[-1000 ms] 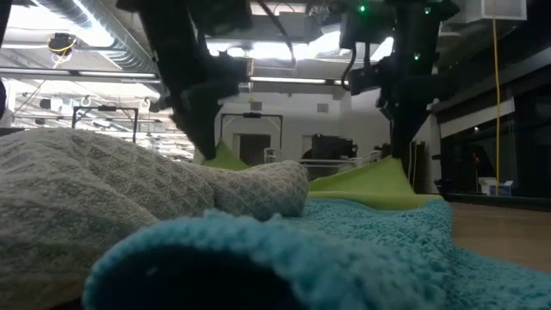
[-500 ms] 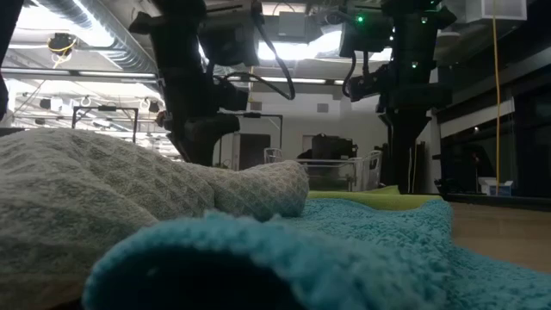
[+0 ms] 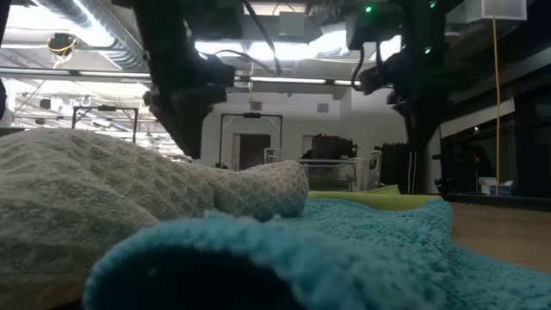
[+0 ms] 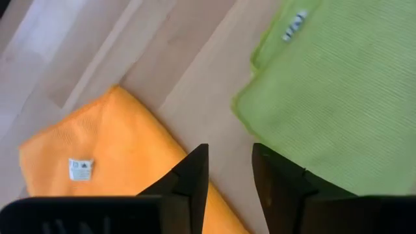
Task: Fold microfiber towels
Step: Fold the green microfiber towel
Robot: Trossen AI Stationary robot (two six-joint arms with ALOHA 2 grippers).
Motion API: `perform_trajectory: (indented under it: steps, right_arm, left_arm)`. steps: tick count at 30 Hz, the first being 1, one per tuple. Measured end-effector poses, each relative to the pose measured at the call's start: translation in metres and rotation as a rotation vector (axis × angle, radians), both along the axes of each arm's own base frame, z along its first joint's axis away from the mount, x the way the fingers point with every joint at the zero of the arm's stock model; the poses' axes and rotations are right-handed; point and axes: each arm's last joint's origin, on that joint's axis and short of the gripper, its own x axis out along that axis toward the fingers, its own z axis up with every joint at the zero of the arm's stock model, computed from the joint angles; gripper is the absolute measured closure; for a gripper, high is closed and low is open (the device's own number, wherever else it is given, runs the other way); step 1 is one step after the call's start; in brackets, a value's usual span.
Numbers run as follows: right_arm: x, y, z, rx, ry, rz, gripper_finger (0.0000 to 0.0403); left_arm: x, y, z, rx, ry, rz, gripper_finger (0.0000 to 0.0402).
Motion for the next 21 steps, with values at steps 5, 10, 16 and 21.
perform_trajectory:
  steps: [5, 10, 16, 21]
  right_arm:
    - [0.0, 0.017, -0.003, 0.053, -0.058, 0.08, 0.0289]
    - [0.022, 0.017, -0.017, 0.047, -0.289, 0.13, 0.0289]
    - [0.019, 0.004, -0.036, 0.066, -0.307, 0.097, 0.0289]
    - [0.009, -0.009, -0.052, 0.032, -0.272, 0.045, 0.0289]
  left_arm:
    - [0.0, -0.018, 0.004, -0.002, -0.04, -0.079, 0.0291]
    - [0.022, -0.015, 0.007, -0.025, -0.192, -0.195, 0.0291]
    - [0.039, 0.01, -0.019, -0.093, -0.138, -0.216, 0.0298]
    - [0.042, 0.035, -0.041, -0.046, -0.061, -0.127, 0.0299]
